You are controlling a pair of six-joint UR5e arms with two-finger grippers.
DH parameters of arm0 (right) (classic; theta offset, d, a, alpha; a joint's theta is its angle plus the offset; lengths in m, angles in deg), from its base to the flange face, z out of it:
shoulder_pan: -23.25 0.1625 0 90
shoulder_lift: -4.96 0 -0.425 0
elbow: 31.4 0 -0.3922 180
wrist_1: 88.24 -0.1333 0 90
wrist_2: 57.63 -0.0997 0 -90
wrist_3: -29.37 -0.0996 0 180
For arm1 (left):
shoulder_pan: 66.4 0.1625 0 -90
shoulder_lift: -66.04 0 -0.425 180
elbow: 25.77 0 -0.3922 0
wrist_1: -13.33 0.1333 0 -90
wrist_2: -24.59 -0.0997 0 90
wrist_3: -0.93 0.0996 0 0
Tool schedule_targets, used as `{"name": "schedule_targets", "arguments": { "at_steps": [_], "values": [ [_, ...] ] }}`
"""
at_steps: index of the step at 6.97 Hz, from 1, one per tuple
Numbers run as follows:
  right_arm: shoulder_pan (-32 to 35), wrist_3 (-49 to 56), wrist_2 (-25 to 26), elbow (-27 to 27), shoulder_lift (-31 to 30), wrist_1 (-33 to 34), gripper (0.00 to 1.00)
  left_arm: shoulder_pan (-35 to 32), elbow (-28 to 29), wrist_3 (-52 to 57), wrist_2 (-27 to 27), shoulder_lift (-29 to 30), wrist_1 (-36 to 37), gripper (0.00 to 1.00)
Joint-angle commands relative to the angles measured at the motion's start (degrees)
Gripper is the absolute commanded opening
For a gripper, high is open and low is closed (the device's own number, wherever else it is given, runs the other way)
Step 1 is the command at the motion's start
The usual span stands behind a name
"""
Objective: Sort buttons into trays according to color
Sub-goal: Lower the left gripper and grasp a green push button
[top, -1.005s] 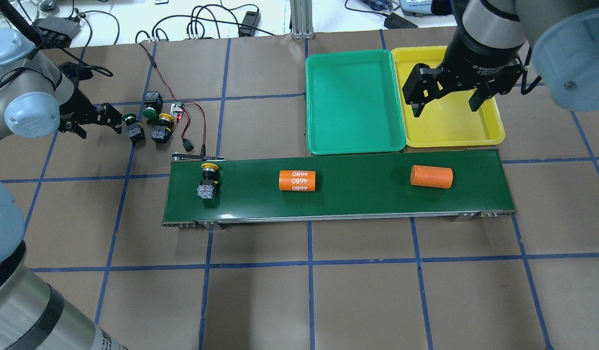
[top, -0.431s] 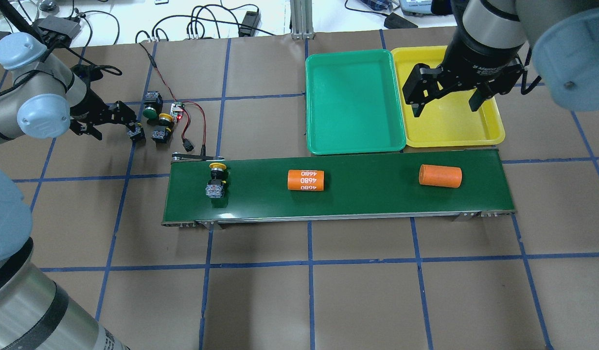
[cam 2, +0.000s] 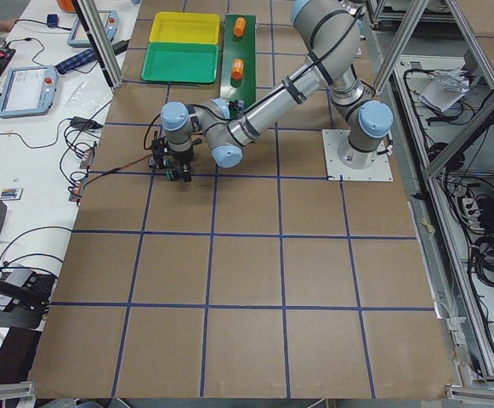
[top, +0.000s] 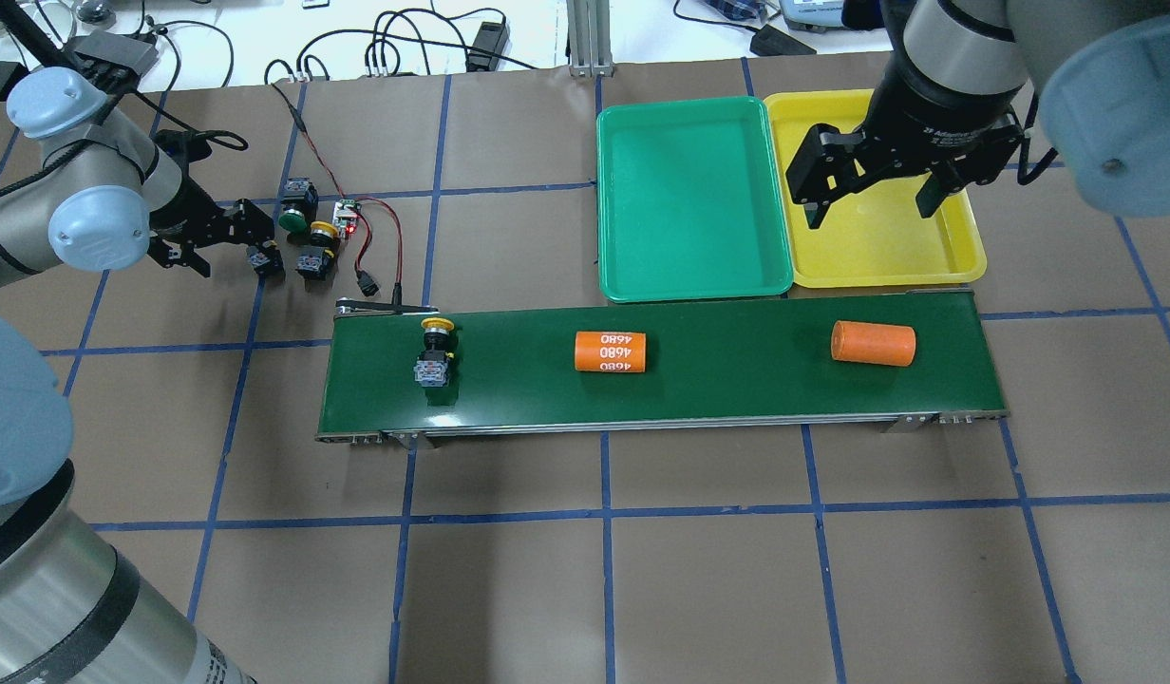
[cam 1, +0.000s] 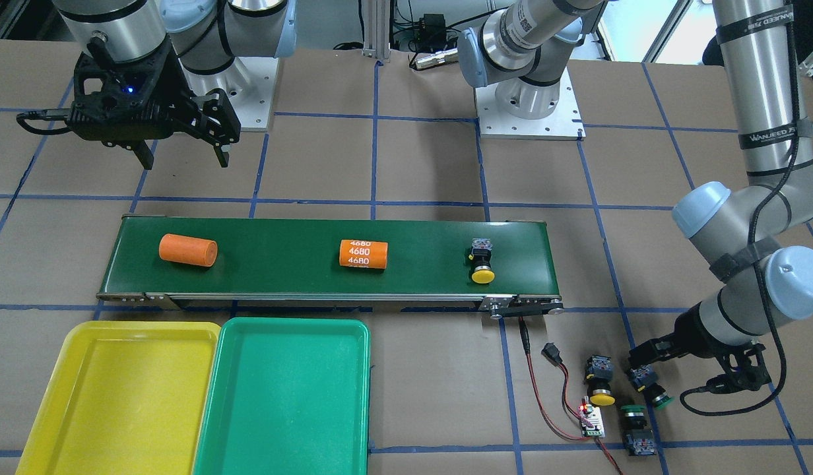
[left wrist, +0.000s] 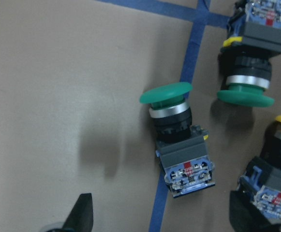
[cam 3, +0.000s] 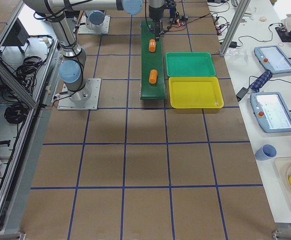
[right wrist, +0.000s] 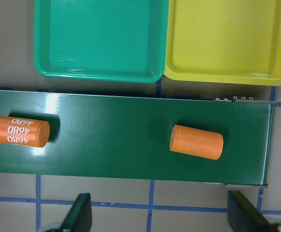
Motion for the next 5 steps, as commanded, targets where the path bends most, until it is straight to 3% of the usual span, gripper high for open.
{"name": "schedule_targets", "arguments": {
  "at_steps": [1, 4, 5],
  "values": [
    [0.0, 0.0, 0.0, 0.0, 0.0, 0.0, 1.0, -0.1, 1.72, -0.7, 0.18, 2.38, 0.97, 1.0],
    [0.0, 0.0, 0.0, 0.0, 0.0, 0.0, 1.0, -0.8, 2.61, -2.54, 1.06, 2.83, 0.98, 0.95],
    [0.0, 0.0, 0.09, 0.0, 0.0, 0.0, 1.0, -0.8, 2.61, -2.64, 1.06, 3.0, 0.98, 0.68]
  ]
}}
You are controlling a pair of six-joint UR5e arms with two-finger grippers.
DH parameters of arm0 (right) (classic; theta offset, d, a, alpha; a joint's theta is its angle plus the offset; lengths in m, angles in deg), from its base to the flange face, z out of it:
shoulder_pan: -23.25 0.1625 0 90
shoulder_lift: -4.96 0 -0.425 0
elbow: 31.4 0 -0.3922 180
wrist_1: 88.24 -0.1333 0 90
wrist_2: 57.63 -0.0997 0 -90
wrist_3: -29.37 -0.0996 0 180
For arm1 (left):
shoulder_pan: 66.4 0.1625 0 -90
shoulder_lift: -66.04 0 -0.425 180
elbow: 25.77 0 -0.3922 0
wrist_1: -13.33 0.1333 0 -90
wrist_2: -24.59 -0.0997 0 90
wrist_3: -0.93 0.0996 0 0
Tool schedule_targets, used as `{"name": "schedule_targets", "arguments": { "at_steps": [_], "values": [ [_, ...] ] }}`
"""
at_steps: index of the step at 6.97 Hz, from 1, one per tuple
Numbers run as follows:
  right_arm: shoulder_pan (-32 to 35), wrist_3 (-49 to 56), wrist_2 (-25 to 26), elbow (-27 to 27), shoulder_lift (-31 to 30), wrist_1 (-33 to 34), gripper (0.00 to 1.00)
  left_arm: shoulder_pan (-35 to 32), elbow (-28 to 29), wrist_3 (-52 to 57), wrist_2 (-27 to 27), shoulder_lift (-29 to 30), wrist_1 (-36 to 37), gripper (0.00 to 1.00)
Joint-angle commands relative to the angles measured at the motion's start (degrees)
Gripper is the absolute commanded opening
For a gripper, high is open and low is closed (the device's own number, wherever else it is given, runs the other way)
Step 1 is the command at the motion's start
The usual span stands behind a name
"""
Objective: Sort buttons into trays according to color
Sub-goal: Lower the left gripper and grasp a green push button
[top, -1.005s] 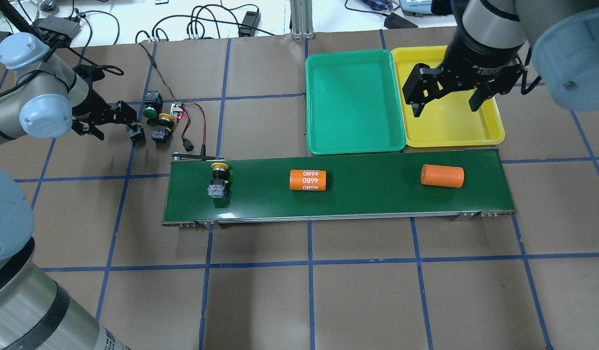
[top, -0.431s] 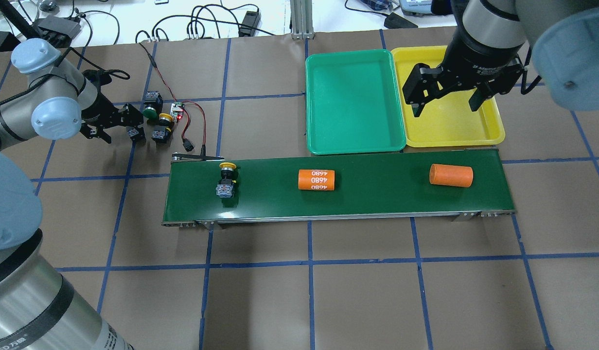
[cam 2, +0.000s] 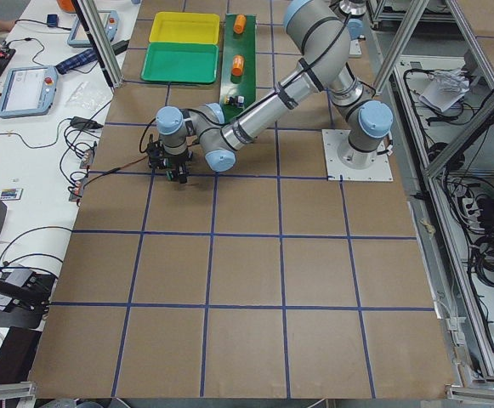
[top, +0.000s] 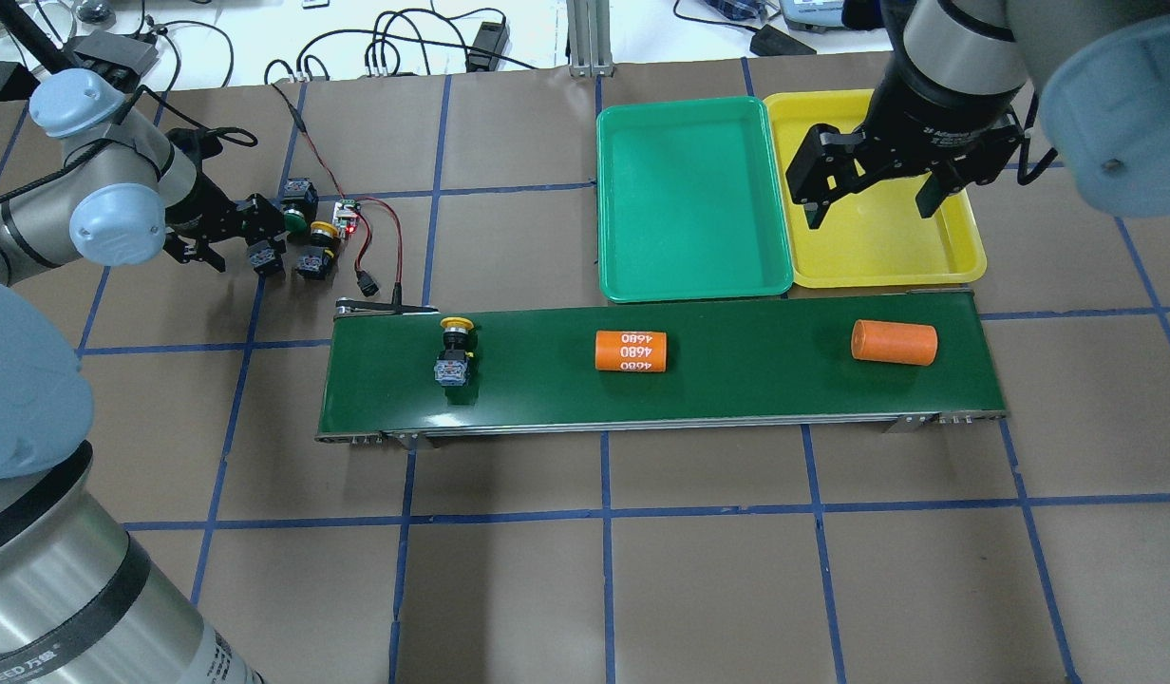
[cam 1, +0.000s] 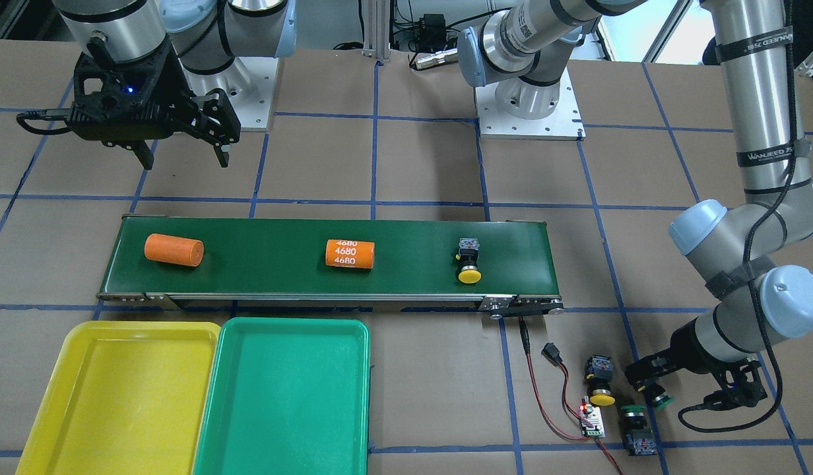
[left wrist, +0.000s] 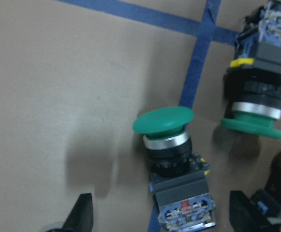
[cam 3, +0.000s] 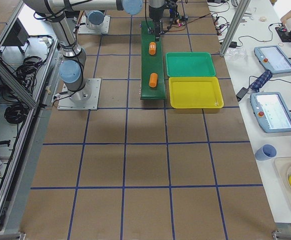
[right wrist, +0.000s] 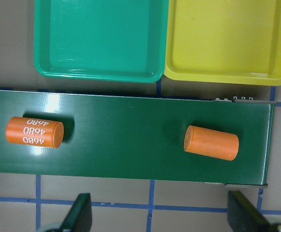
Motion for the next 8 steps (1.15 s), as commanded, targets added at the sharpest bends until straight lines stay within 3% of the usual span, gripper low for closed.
{"name": "schedule_targets", "arguments": {
  "at_steps": [1, 2, 5, 8],
  "values": [
    [0.0, 0.0, 0.07, 0.0, 0.0, 0.0, 1.0, 0.0, 0.06, -0.43, -0.08, 0.43, -0.24, 0.12],
    [-0.09, 0.0, 0.07, 0.0, 0.0, 0.0, 1.0, 0.0, 0.06, -0.43, -0.34, 0.44, -0.77, 0.0],
    [-0.18, 0.0, 0.16, 0.0, 0.0, 0.0, 1.0, -0.88, -0.12, 1.15, -0.78, -2.88, -4.44, 0.0],
    [-0.18, 0.0, 0.16, 0.0, 0.0, 0.0, 1.0, -8.23, -4.58, 1.15, -4.02, -15.96, -14.98, 0.0]
  ]
}}
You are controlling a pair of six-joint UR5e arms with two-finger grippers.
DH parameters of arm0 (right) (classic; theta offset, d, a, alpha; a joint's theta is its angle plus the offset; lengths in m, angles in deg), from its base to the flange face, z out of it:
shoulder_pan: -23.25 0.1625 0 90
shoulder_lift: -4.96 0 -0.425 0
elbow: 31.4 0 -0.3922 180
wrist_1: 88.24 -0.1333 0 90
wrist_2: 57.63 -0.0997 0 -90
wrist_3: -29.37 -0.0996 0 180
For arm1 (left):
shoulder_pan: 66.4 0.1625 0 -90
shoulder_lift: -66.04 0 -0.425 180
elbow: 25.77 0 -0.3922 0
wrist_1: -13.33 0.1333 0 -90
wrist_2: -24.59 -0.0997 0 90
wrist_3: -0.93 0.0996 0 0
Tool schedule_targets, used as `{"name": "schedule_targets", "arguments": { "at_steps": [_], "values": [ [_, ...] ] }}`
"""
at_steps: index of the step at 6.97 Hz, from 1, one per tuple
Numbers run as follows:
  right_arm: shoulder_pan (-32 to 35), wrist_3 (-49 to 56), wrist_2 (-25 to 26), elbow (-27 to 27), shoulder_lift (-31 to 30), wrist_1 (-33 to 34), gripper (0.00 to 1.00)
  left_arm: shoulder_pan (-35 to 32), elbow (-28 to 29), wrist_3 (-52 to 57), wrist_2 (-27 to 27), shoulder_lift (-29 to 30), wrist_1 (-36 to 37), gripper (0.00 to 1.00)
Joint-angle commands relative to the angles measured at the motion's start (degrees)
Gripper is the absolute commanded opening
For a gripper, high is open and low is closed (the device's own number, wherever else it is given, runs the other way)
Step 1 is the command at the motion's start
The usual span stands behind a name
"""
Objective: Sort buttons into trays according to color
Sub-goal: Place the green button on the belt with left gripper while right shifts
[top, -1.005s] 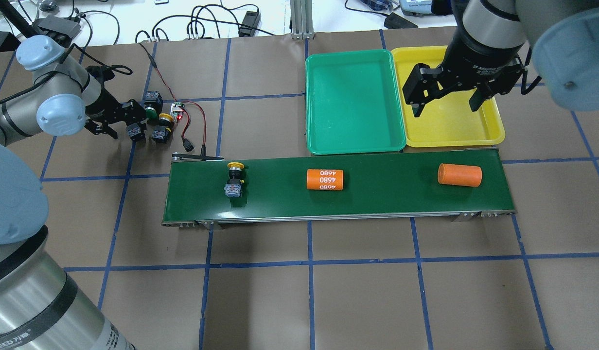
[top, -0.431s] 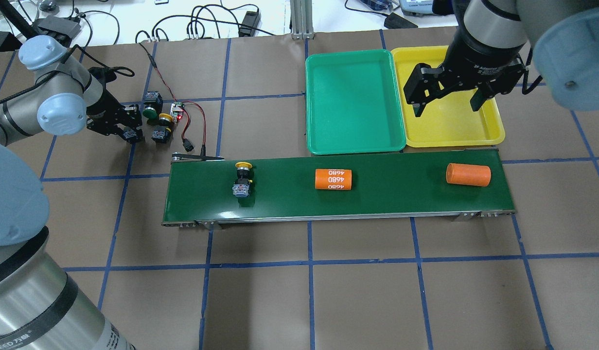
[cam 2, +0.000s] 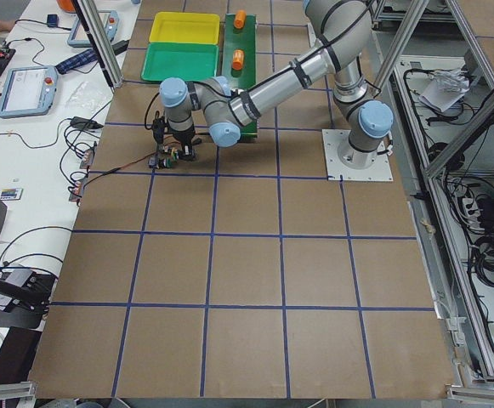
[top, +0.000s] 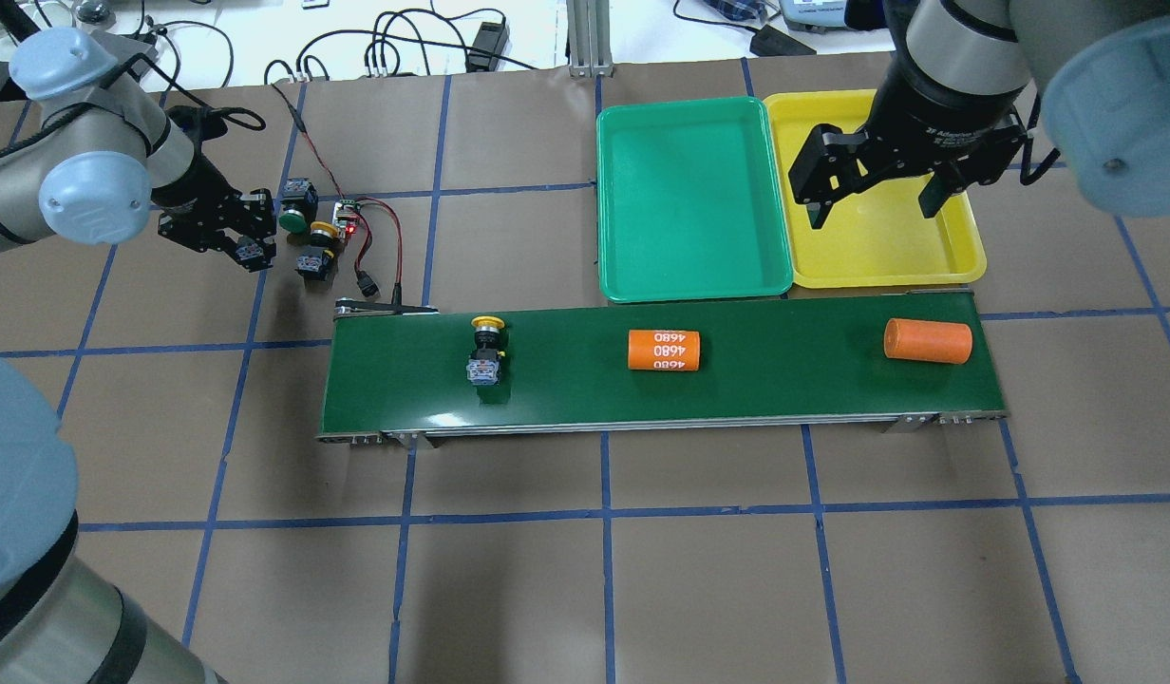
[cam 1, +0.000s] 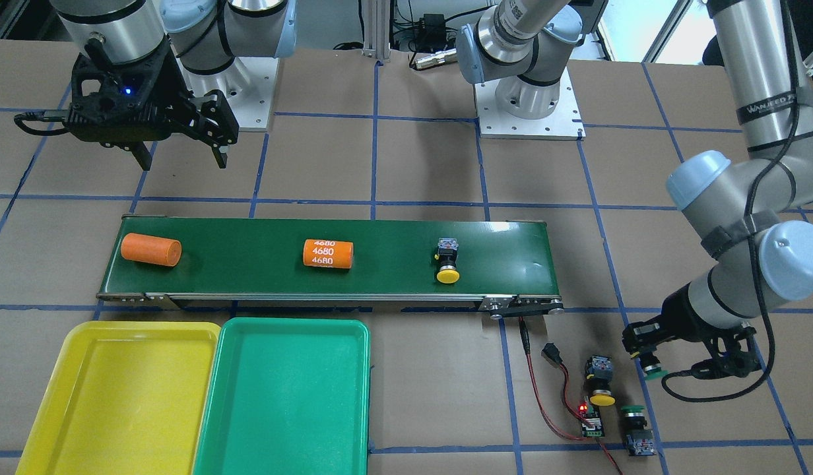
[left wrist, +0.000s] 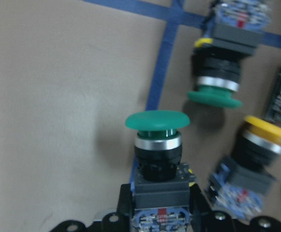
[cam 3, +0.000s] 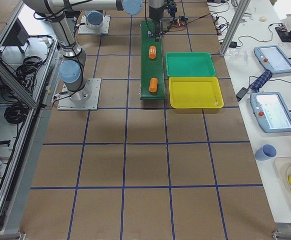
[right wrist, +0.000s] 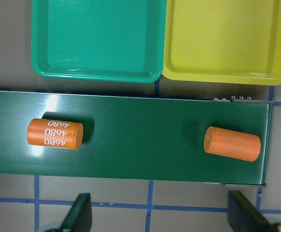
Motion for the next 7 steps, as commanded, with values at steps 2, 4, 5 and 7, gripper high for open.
{"name": "schedule_targets", "arguments": {
  "at_steps": [2, 4, 5, 7],
  "values": [
    [0.0, 0.0, 0.0, -0.03, 0.01, 0.0, 1.0, -6.5, -9.83, 7.85, -1.47, -12.35, -8.59, 0.0],
    [-0.27, 0.0, 0.26, -0.03, 0.01, 0.0, 1.0, -10.46, -14.34, 9.16, -1.21, -15.18, -8.45, 0.0],
    [-1.66, 1.56, 0.18, -0.03, 0.01, 0.09, 1.0, -10.99, -15.83, 10.29, -0.51, -15.89, -8.27, 0.0],
    [-6.31, 7.79, -0.08, -0.03, -0.87, -0.7, 1.0, -10.82, -17.08, 11.79, -1.03, -16.78, -7.92, 0.0]
  ]
}}
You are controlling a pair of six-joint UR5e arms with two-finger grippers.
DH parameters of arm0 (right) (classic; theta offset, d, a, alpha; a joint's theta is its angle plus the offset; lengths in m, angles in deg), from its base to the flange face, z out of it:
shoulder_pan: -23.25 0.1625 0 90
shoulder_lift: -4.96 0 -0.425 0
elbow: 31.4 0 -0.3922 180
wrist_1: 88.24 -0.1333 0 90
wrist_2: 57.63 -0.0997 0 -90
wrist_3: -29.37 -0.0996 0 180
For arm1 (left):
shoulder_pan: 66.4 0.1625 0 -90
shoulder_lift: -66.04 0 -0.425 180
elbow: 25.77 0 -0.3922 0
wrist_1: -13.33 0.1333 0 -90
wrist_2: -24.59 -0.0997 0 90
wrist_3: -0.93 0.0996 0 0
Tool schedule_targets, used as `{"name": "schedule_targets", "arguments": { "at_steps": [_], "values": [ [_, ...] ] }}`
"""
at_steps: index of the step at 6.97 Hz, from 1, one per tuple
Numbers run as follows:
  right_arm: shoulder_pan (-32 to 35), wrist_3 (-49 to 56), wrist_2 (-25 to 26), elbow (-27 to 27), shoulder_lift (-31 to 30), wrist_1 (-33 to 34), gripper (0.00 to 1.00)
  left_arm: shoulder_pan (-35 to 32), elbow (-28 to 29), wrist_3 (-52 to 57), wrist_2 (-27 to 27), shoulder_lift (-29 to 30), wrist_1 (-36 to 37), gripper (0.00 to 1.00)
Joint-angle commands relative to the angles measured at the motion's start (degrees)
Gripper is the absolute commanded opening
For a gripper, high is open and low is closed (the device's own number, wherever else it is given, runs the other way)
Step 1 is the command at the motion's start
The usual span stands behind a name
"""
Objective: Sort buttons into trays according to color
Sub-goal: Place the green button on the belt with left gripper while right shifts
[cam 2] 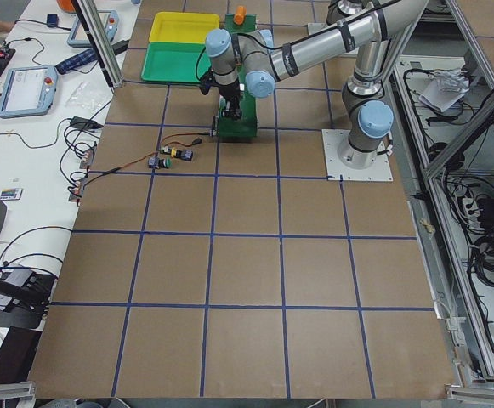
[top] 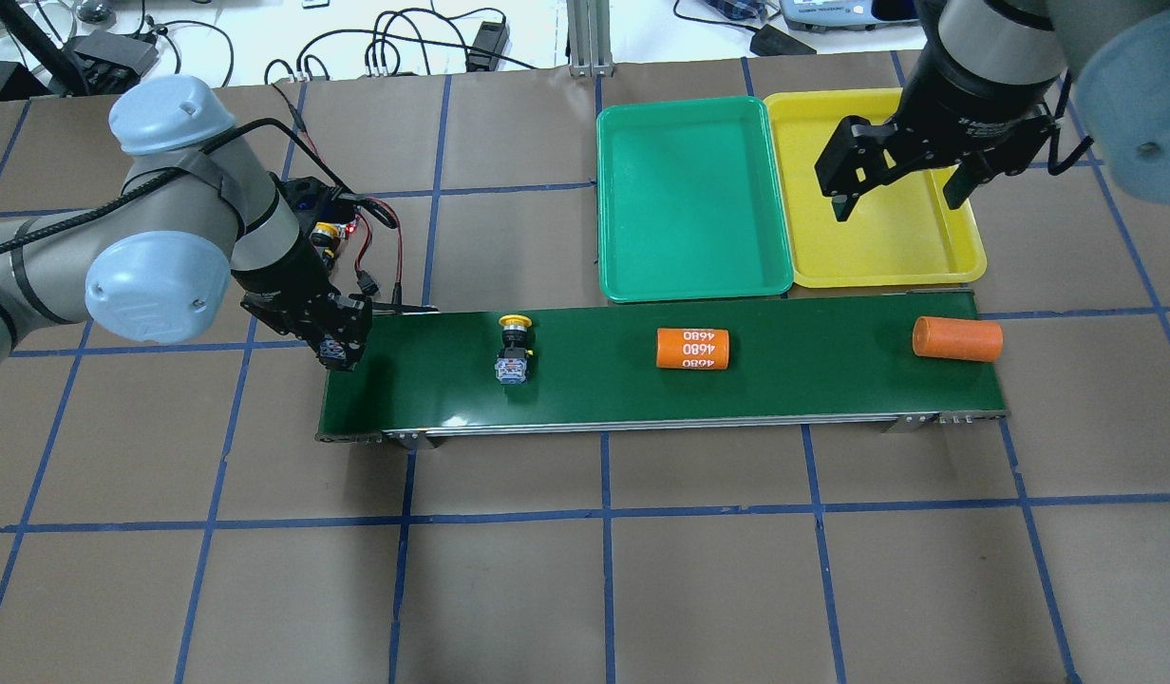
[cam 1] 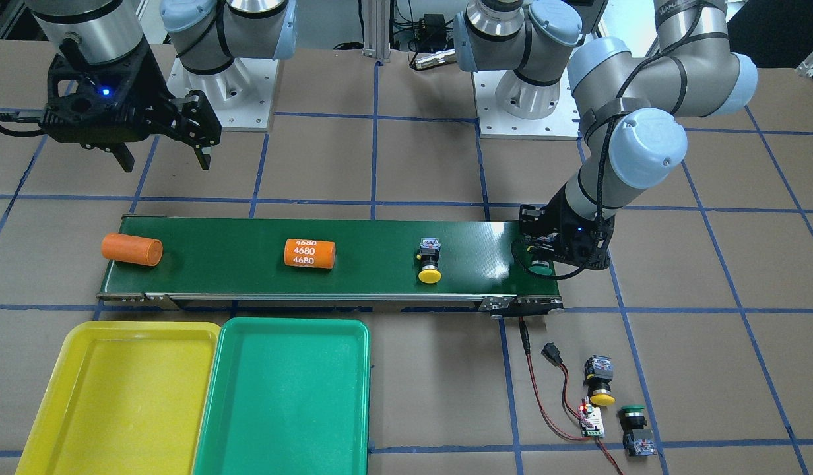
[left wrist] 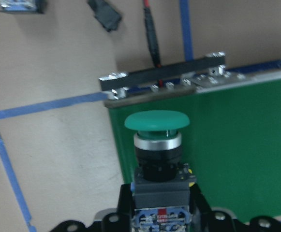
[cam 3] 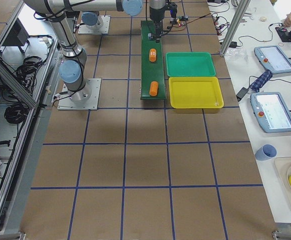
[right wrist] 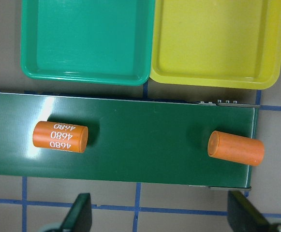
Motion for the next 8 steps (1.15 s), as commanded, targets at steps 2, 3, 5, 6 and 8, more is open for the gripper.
{"name": "schedule_targets", "arguments": {
  "at_steps": [2, 3, 5, 6, 8],
  "values": [
    [-5.17, 5.92, -0.31, 0.0, -0.91, -1.7, 1.0, 0.57, -1.01, 1.19, -0.1, 1.2, 1.96, 0.0],
    [-5.09, 6.0, -0.22, 0.09, -1.7, -4.14, 1.0, 0.57, -2.67, 0.75, -0.02, 1.3, 2.83, 0.0],
    [-4.56, 6.09, -0.05, 0.96, -2.24, -5.92, 1.0, 0.48, -3.47, 0.74, 0.16, 0.95, 5.57, 0.99],
    [-4.47, 5.31, -0.57, 1.4, -1.89, -6.19, 1.0, 0.39, -4.26, 0.66, 0.07, 0.6, 5.56, 1.0],
    [-4.38, 4.61, -1.79, 1.75, -1.62, -4.96, 1.0, 1.0, -2.52, 0.39, -0.63, -1.51, 5.56, 1.0]
  ]
}}
